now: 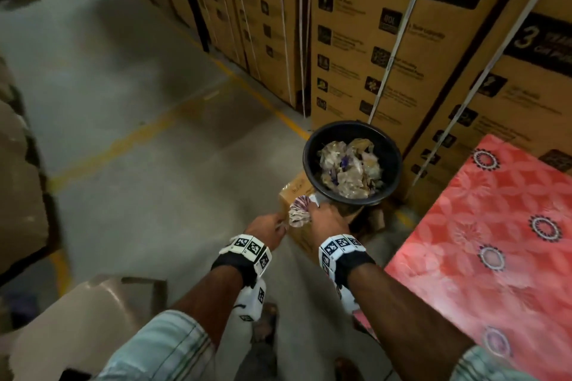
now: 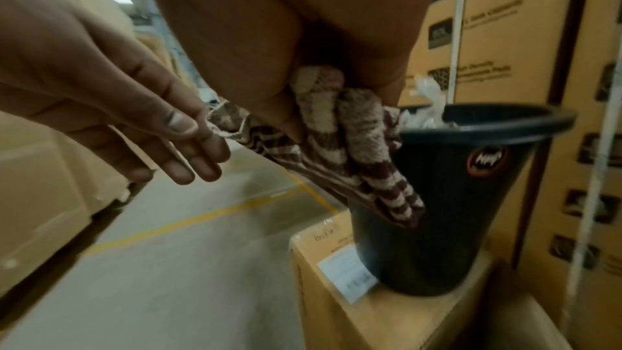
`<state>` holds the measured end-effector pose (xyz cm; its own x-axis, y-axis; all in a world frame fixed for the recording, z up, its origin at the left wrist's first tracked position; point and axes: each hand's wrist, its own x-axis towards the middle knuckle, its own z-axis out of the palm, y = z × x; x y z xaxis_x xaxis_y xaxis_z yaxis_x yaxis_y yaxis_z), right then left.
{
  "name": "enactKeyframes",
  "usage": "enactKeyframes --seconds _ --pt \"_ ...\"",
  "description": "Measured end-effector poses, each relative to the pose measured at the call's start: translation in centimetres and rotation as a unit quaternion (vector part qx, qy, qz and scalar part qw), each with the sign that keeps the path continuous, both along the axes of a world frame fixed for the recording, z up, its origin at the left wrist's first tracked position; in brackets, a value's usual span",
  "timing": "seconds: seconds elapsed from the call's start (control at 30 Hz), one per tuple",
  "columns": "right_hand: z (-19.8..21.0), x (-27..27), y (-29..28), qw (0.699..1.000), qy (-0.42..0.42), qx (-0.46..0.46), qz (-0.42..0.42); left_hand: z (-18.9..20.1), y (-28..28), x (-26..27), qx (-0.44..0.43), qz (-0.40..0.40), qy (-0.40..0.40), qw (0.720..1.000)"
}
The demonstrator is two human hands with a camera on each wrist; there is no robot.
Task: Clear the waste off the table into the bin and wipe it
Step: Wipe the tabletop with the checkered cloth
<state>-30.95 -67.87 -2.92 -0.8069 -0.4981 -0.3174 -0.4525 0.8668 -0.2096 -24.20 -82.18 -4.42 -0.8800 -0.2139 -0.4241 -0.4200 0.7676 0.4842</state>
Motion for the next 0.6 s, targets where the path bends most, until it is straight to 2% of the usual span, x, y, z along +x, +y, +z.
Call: enactKeyframes --seconds 0.23,0.33,0.43,0.53,0.6 --pt "-8.8 -3.9 -4.1 0.99 -0.097 0.017 -0.105 -7.0 -4.6 -5.7 0.008 -0.087 -0.069 0.994" --pt "-12.6 -5.2 -4.1 0.992 -0.062 0.037 -0.108 -11.0 -4.8 -7.3 0.03 -0.117 -0.081 0.989" --pt "-15.8 -6.0 -4.7 0.993 0.036 0.069 -0.085 -14.6 -4.5 -8.5 0.049 -0.128 -0.098 0.986" --pt "-19.2 -5.8 -5.0 0.986 0.047 0.133 -0.083 -17.6 -4.2 -9.0 0.078 -0.128 -0.105 0.983" --pt "-20.6 -5.2 -5.0 0.986 0.042 0.136 -0.087 -18.8 -4.0 -9.1 0.091 -0.134 -0.114 0.98"
